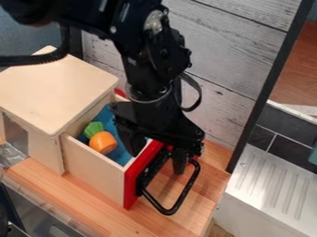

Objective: Take the carrot toy from the drawer to the table

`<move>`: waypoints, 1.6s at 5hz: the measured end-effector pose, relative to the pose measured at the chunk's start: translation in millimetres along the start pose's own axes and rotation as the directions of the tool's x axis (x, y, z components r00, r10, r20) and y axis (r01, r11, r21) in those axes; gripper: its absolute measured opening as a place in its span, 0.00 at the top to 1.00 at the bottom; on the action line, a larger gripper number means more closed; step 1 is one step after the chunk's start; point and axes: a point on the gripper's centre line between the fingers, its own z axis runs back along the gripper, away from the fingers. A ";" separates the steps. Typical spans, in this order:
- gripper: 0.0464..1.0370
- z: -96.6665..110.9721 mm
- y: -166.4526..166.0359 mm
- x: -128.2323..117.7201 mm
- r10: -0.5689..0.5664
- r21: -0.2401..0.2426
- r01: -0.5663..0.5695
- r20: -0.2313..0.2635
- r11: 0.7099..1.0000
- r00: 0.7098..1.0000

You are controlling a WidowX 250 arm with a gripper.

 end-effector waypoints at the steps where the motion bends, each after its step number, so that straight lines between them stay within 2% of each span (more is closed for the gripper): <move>1: 0.04 -2.8 1.0 -1.8 -0.006 0.004 0.006 -0.013 1.000 1.000; 2: 0.04 -3.7 5.9 -0.5 -0.151 0.005 0.152 -0.017 0.988 0.988; 3: 0.04 9.6 13.8 4.9 -0.249 0.006 0.249 0.028 0.968 0.968; 4: 0.04 14.7 21.3 8.0 -0.336 -0.007 0.336 0.025 0.942 0.942; 5: 0.04 14.2 31.3 17.5 -0.430 -0.016 0.430 -0.011 0.903 0.903; 6: 0.04 5.3 46.0 27.2 -0.523 -0.031 0.522 -0.035 0.852 0.852; 7: 0.04 -2.5 59.2 35.0 -0.574 -0.020 0.574 -0.056 0.819 0.817; 8: 0.04 -8.2 66.1 37.7 -0.601 0.003 0.602 -0.068 0.798 0.797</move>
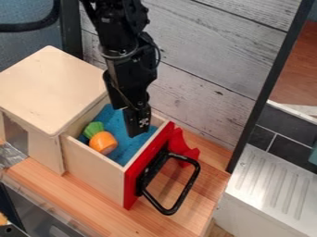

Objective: Take the carrot toy from the drawer to the table

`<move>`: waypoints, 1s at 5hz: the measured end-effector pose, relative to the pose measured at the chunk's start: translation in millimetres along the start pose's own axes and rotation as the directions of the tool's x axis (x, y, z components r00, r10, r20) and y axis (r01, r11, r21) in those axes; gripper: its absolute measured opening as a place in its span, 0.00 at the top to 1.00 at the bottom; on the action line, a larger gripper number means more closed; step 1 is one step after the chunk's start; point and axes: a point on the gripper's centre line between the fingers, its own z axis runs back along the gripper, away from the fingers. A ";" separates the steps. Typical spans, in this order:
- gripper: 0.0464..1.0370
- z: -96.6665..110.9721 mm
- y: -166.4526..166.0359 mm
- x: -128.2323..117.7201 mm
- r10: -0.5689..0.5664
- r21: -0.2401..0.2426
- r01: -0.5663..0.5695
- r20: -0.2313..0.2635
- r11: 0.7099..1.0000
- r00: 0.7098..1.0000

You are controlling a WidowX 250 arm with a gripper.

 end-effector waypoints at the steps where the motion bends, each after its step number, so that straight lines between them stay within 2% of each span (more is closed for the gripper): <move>1: 0.04 -9.6 9.5 -7.6 -0.003 0.031 0.004 -0.028 0.999 1.000; 5: 0.04 -36.2 14.4 -28.6 -0.011 0.094 0.017 -0.066 0.995 0.998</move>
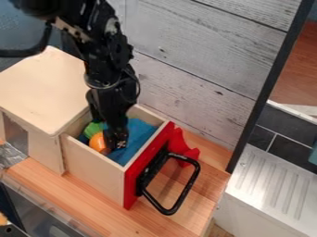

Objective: Take the carrot toy from the drawer to the table

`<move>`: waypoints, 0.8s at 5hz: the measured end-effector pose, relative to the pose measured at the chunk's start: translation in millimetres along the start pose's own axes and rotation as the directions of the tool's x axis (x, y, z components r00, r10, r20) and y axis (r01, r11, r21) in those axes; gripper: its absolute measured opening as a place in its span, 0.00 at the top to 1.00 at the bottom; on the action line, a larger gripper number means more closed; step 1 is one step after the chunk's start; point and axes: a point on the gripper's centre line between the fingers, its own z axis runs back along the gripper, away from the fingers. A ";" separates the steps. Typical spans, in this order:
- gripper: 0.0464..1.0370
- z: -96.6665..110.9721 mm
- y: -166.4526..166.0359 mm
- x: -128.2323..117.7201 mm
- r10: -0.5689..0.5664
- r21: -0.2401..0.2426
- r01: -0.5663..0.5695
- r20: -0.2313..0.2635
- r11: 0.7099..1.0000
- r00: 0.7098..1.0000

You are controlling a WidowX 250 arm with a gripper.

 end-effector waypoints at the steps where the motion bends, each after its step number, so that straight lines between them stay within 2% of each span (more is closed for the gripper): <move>1: 0.04 -5.2 -1.1 -1.1 -0.005 0.008 0.005 -0.002 1.000 1.000; 4: 0.04 -19.1 -0.1 -3.6 -0.014 0.023 0.014 -0.020 1.000 1.000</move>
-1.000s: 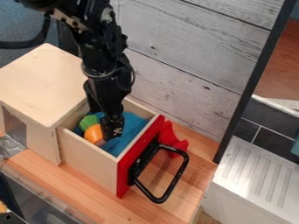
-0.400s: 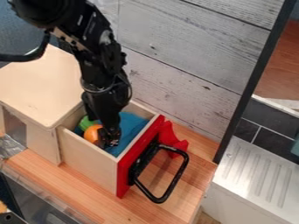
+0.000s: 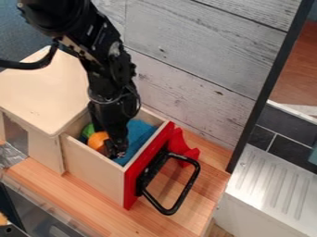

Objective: Take the carrot toy from the drawer to the table

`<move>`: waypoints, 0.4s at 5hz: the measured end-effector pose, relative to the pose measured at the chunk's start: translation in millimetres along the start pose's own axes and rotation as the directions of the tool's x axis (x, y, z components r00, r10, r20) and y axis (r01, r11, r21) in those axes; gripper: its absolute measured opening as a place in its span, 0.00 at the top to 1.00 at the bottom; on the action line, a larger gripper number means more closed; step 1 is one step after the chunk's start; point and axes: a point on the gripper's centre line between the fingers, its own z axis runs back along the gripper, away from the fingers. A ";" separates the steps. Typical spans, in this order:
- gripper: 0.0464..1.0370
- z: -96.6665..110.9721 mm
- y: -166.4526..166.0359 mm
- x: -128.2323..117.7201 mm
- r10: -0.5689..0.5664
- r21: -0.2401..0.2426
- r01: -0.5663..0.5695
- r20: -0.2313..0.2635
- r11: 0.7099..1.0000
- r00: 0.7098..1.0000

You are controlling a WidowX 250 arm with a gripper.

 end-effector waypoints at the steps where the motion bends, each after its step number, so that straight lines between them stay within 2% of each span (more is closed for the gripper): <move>1: 0.07 -4.2 5.2 -2.9 0.020 0.004 -0.020 -0.008 1.000 1.000; 2: 0.36 -5.8 9.5 -3.6 0.032 0.014 -0.031 -0.006 0.999 0.999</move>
